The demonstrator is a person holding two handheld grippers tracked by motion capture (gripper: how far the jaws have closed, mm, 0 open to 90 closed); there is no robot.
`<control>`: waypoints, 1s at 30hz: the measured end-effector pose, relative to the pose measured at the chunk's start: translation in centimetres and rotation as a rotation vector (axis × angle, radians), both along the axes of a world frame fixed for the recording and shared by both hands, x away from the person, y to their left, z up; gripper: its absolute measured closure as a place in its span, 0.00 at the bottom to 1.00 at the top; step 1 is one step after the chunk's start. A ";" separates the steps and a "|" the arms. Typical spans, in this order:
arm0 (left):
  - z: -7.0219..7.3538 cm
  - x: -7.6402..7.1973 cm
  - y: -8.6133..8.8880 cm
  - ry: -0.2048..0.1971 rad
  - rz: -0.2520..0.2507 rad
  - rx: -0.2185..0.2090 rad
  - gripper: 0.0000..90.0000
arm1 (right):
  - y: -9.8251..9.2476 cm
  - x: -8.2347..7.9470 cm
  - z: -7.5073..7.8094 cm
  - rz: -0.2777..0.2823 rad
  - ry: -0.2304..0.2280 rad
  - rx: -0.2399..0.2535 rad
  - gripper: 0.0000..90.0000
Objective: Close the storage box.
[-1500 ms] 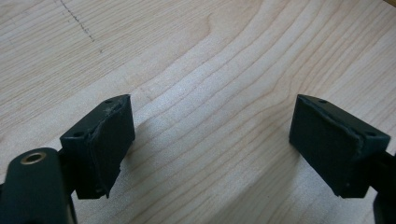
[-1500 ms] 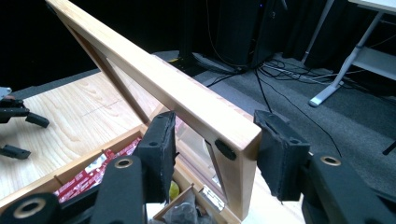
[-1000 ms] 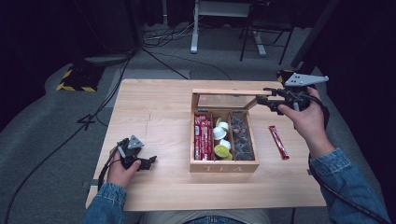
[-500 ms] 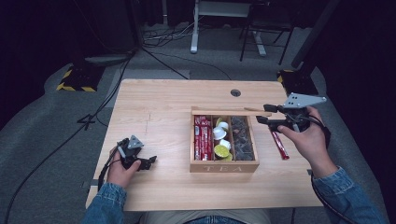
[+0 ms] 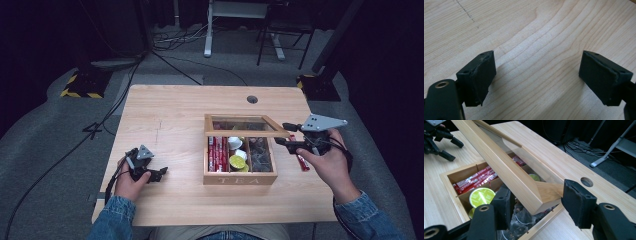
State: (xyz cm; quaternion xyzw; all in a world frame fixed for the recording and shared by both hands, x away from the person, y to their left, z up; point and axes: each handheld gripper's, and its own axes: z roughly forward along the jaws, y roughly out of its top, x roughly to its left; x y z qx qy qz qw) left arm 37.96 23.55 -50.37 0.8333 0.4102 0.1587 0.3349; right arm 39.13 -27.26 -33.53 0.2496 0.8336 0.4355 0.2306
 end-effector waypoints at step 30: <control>0.0 0.0 0.0 0.000 0.000 0.001 0.16 | -0.4 -2.1 -3.2 0.028 0.066 -0.045 0.44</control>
